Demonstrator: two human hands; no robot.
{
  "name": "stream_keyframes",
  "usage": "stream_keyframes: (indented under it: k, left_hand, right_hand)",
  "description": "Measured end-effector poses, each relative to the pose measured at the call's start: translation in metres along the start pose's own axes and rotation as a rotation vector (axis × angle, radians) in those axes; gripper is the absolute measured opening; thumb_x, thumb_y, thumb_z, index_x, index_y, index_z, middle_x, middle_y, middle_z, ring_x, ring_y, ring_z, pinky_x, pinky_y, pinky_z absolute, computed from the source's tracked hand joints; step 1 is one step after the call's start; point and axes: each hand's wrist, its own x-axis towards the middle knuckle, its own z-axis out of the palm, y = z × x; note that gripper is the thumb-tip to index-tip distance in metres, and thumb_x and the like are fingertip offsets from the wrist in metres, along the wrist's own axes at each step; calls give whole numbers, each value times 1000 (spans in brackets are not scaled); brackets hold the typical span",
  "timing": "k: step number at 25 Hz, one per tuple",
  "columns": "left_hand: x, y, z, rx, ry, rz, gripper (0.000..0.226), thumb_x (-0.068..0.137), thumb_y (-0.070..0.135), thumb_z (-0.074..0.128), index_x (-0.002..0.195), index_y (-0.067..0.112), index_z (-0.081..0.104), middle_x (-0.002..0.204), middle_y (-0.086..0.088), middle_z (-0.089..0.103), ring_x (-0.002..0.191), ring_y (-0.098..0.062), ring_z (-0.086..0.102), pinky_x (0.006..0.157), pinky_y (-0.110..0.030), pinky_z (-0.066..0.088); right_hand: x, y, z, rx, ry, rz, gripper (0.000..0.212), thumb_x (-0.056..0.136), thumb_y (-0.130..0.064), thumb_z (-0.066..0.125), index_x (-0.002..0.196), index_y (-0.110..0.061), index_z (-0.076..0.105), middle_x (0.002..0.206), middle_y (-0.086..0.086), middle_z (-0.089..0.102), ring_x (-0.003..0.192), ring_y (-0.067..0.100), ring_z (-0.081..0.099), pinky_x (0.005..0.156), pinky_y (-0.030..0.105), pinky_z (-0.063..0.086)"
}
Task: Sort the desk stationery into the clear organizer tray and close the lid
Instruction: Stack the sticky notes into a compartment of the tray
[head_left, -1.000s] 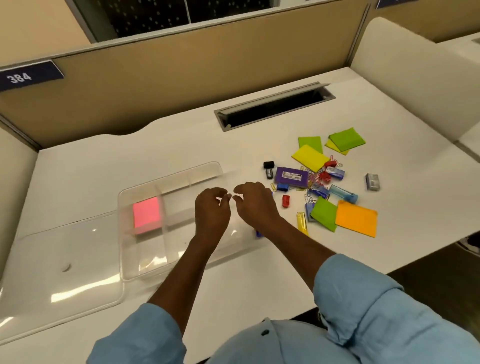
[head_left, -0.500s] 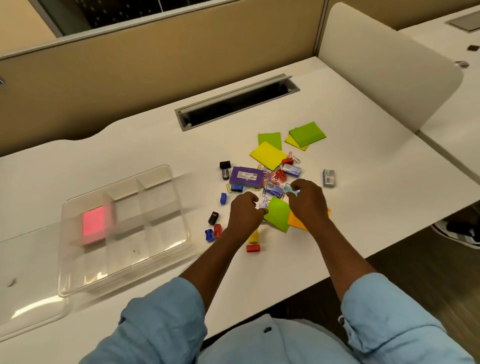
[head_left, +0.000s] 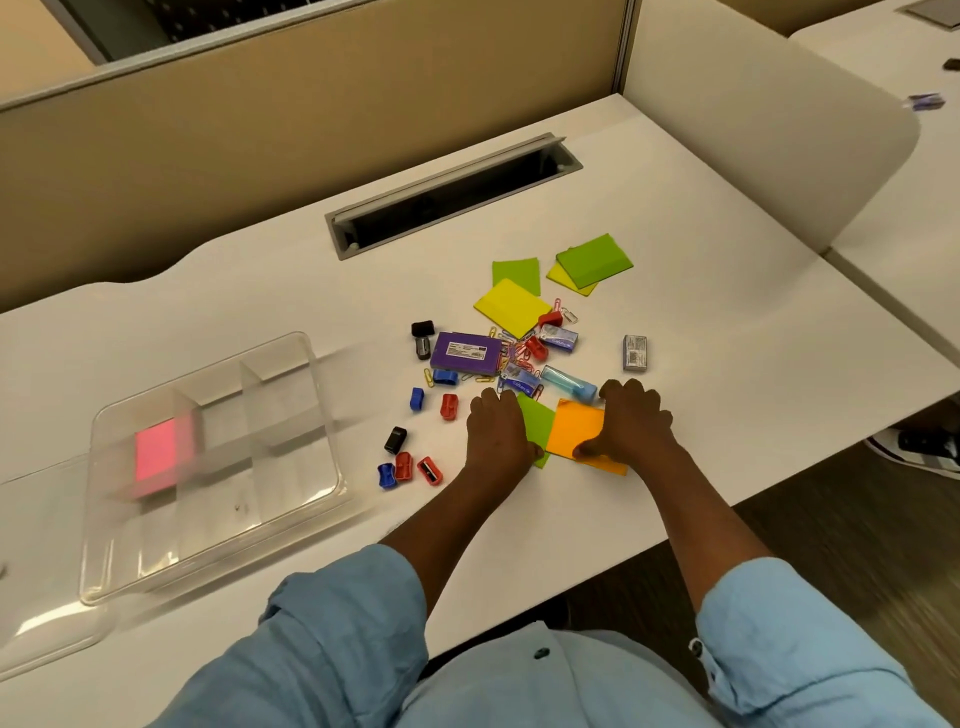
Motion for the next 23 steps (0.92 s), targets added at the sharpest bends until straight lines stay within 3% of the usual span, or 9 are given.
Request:
stream_keyframes:
  k: [7, 11, 14, 17, 21, 23]
  left_hand:
    - [4, -1, 1, -193, -65, -85, 87, 72, 21, 79, 141, 11, 28, 141, -13, 33, 131, -28, 35, 108, -37, 36]
    - [3, -10, 0, -366, -11, -104, 67, 73, 13, 77, 130, 12, 41, 132, -12, 46, 121, -24, 46, 95, -30, 41]
    - [4, -17, -5, -464, 31, -102, 52, 76, 16, 75, 121, 10, 50, 125, -11, 57, 113, -24, 53, 80, -26, 41]
    - [2, -29, -17, -558, 78, -73, 40, 78, 19, 74, 113, 7, 59, 116, -11, 63, 107, -24, 58, 79, -24, 41]
    - [-11, -54, -48, -748, 148, -46, 22, 80, 14, 71, 98, 4, 64, 98, -17, 68, 83, -26, 64, 66, -32, 51]
    - [-20, -74, -68, -884, 169, -44, 12, 81, 9, 69, 92, 6, 64, 90, -16, 68, 64, -21, 62, 54, -26, 53]
  right_hand:
    - [8, 2, 6, -50, -2, 40, 101, 51, -58, 84, 129, -16, 37, 129, 13, 42, 122, 32, 41, 95, 44, 41]
    - [6, -2, 7, 51, 13, 112, 101, 51, -49, 88, 128, -14, 34, 131, 14, 38, 124, 33, 39, 97, 47, 39]
    - [2, -6, 5, 75, 15, 144, 95, 56, -44, 88, 126, -13, 33, 129, 10, 46, 122, 30, 46, 97, 48, 37]
    - [-3, -12, 2, 68, 17, 167, 91, 60, -43, 86, 128, -15, 33, 128, 8, 50, 121, 29, 50, 99, 48, 34]
    - [-10, -22, -7, 1, -21, 107, 78, 67, -45, 81, 130, -16, 45, 126, 9, 53, 118, 28, 52, 96, 45, 40]
    - [-13, -34, -16, 14, -34, 47, 74, 71, -45, 79, 130, -12, 49, 125, 11, 56, 117, 29, 54, 95, 42, 45]
